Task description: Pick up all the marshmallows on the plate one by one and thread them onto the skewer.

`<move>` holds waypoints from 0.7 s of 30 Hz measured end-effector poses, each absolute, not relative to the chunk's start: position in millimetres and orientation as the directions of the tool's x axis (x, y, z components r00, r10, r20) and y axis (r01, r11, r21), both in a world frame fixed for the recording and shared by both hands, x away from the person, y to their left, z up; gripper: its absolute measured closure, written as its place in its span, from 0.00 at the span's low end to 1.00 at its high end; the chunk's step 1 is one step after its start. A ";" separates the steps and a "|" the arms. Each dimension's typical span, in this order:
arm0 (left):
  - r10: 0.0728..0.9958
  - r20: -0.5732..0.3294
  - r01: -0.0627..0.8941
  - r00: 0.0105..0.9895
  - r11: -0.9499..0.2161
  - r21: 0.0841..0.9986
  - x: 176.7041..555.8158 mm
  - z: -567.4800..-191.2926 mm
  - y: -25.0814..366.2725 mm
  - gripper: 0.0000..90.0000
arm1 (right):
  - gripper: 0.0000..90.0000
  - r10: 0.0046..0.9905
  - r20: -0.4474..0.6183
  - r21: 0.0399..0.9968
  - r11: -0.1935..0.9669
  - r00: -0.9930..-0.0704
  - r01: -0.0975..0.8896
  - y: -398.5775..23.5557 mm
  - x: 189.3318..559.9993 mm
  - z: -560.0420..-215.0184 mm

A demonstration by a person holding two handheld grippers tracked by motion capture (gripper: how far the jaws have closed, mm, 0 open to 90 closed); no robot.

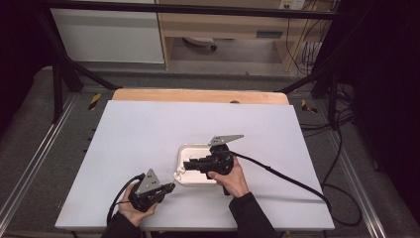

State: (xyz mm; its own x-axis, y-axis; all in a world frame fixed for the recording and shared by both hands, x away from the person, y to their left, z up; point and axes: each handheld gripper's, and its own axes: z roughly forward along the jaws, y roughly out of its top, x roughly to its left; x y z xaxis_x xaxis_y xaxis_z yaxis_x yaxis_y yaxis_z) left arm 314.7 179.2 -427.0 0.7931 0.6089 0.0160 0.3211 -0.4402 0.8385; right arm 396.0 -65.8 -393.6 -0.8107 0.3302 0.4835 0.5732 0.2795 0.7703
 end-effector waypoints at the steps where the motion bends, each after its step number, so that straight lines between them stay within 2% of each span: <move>1: 0.628 0.065 0.305 0.775 -0.463 0.832 313.3 -425.5 175.6 0.99 | 0.92 0.314 0.487 0.760 0.307 -0.815 0.573 -58.7 393.5 -400.7; 3: 0.624 -0.006 0.335 0.781 -0.412 0.848 314.9 -428.6 183.7 0.99 | 0.92 0.324 0.450 0.794 0.280 -0.832 0.539 -50.8 387.4 -403.6; 7: 0.624 -0.020 0.341 0.782 -0.401 0.850 313.7 -427.1 186.9 0.99 | 0.89 0.311 0.454 0.803 0.262 -0.835 0.535 -50.5 387.7 -404.3; 11: 0.629 -0.027 0.363 0.777 -0.413 0.835 314.8 -432.1 187.2 0.99 | 0.82 0.367 0.414 0.830 0.223 -0.833 0.511 -60.9 387.7 -392.6; 15: 0.653 -0.052 0.389 0.756 -0.384 0.837 318.6 -431.6 191.5 0.99 | 0.68 0.420 0.367 0.854 0.201 -0.830 0.480 -78.1 389.8 -381.3; 21: 0.663 -0.087 0.418 0.744 -0.361 0.834 321.2 -431.5 192.6 0.99 | 0.38 0.527 0.283 0.866 0.219 -0.801 0.449 -101.9 389.9 -384.0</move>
State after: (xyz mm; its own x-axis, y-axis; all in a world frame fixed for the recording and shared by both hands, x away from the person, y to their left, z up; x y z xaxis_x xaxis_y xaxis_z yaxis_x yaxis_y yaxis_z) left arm 321.2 192.6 -431.5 0.7440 0.6625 -0.0869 0.4184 -0.3606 0.8336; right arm 389.9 -101.9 -384.0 -0.8015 0.5271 0.2825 0.4493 0.2190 0.8661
